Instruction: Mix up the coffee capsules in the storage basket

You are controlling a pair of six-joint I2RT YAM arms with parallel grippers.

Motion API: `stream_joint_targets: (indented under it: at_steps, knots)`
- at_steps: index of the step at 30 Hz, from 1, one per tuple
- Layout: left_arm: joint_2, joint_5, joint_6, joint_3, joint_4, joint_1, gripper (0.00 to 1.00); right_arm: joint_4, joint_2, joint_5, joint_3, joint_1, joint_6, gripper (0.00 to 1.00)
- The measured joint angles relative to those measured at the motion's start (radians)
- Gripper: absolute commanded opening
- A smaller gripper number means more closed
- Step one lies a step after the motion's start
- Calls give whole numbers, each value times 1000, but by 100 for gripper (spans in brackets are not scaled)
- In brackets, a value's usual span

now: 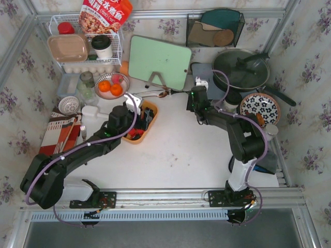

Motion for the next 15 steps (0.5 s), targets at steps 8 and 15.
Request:
stream_joint_targets:
  at_steps: [8, 15]
  knots:
    - [53, 242, 133, -79, 233, 0, 76, 56, -278, -166, -224, 66, -12, 41]
    - [150, 470, 218, -84, 428, -10, 78, 167, -537, -309, -429, 124, 41, 41]
